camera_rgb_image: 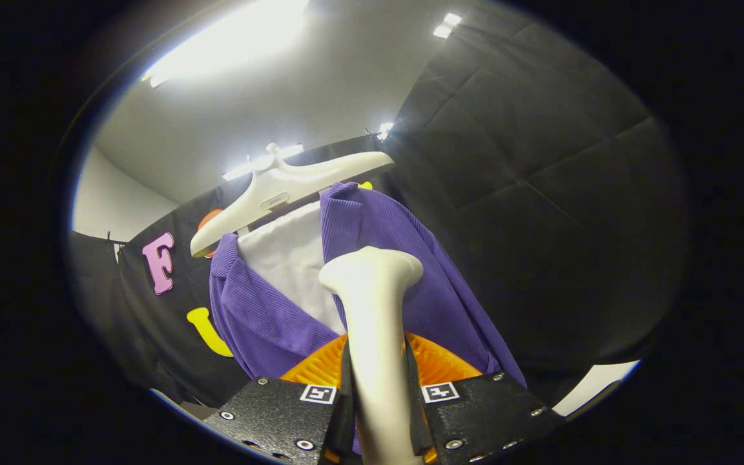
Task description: Iron the clothes twice with a garment steamer, once on the left side and once on the right side.
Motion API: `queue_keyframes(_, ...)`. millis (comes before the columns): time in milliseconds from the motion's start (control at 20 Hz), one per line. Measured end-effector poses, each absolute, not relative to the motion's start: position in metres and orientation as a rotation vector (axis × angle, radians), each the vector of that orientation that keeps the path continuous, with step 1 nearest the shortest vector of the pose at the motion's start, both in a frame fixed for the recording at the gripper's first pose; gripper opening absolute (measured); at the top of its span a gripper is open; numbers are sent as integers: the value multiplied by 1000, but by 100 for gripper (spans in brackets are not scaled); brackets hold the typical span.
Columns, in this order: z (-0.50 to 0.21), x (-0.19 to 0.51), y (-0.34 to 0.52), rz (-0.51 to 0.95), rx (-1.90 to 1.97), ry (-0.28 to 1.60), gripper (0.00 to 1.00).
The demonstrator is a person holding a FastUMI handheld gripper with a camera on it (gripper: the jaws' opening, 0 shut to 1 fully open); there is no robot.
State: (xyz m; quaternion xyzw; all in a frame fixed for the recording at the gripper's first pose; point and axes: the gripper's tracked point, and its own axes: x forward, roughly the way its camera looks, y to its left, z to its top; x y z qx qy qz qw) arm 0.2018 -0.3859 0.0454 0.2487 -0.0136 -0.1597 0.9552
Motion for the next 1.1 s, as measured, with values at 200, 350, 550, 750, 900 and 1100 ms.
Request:
queue_keyframes(200, 24, 202, -393, -347, 511, 9, 33)
queue_keyframes(350, 1, 197, -398, -359, 499, 43, 33)
queue_keyframes(550, -31, 184, -400, -358, 447, 109, 33)
queue_keyframes(750, -58, 174, -393, -344, 419, 168, 33)
queue_keyframes(900, -72, 171, -389, -336, 417, 188, 33)
queue_keyframes(1100, -94, 157, -391, -355, 423, 212, 33)
